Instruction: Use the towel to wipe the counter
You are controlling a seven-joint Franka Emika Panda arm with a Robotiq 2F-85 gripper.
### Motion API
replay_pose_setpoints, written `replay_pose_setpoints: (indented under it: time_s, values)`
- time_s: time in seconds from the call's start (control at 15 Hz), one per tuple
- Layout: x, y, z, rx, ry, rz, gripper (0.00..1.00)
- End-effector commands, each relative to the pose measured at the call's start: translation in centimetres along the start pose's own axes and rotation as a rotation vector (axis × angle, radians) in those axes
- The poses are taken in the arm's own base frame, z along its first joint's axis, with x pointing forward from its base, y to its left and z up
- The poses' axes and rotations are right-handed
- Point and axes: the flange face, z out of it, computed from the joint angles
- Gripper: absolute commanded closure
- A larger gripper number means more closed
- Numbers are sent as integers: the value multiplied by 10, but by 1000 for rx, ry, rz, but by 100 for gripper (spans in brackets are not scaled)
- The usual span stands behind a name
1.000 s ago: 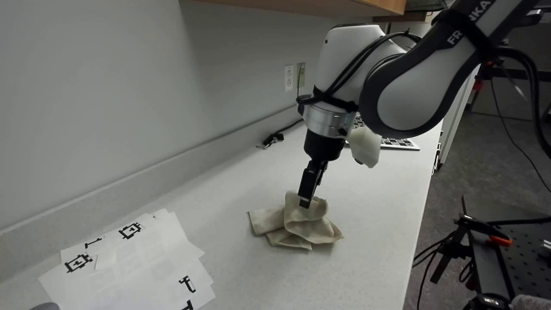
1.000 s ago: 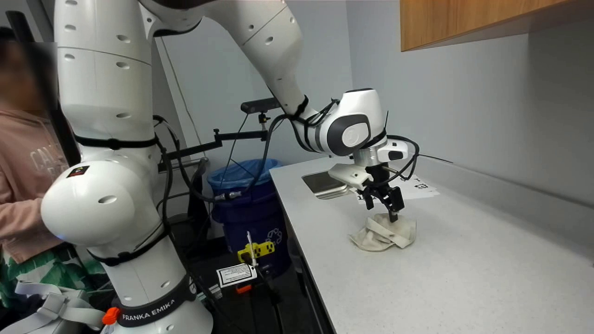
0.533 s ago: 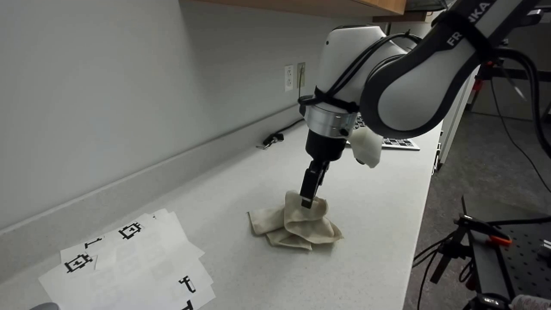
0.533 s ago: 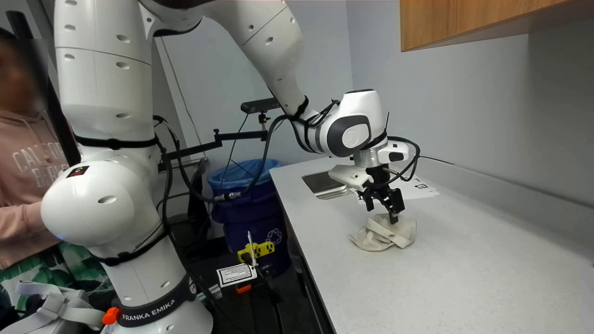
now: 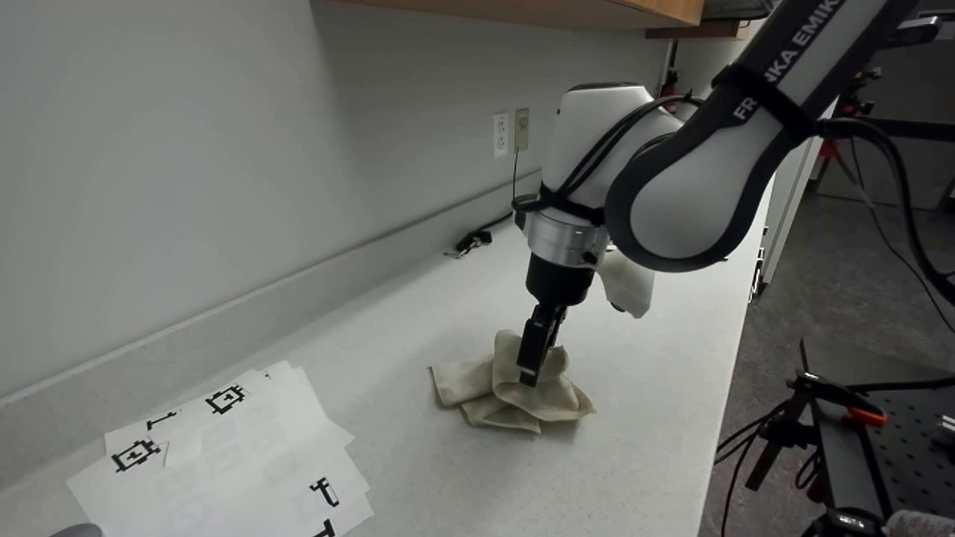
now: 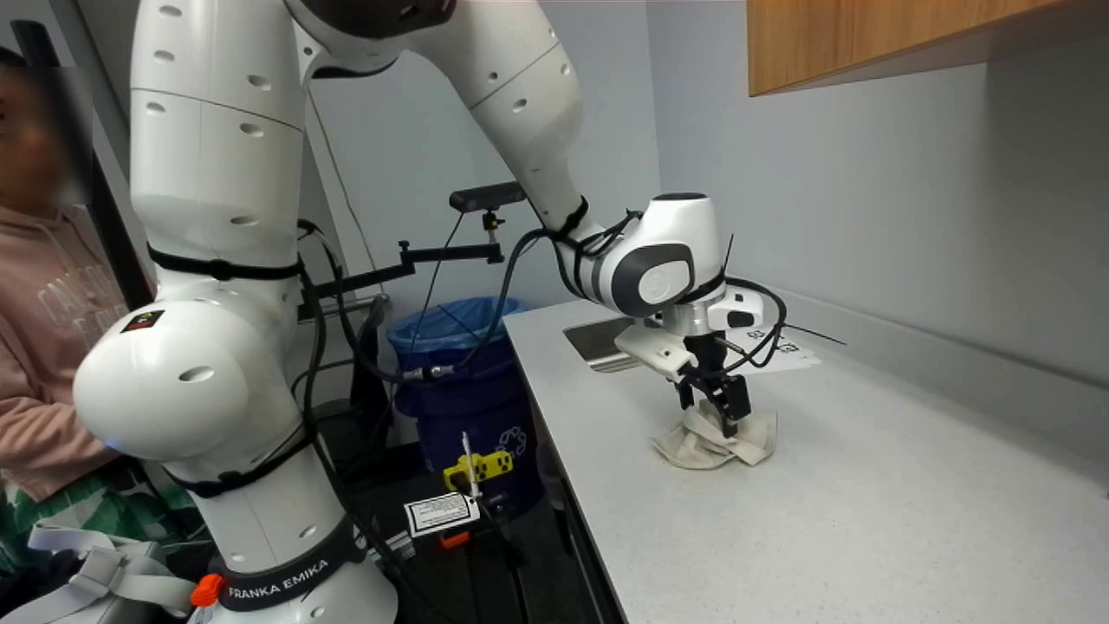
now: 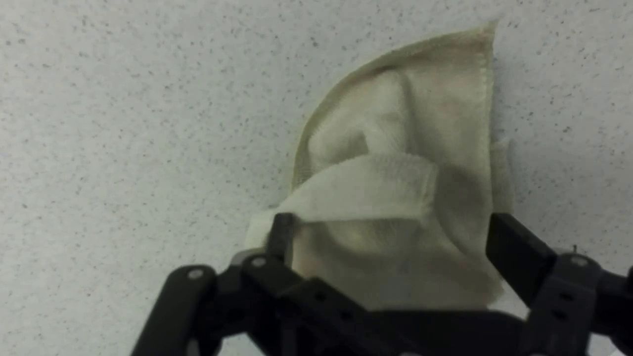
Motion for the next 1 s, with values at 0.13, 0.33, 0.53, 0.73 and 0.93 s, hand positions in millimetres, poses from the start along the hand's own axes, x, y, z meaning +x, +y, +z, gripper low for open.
replay_pose_setpoints:
  time_s: [0.13,0.33,0.53,0.73,0.93]
  values:
    - [21,-6,43,22,43,-47,0]
    - [33,-15,50,11,68,-84,0]
    - [43,-18,47,9,85,-92,26]
    - [46,-14,41,1,95,-87,40]
    - [45,-8,33,-15,100,-89,63]
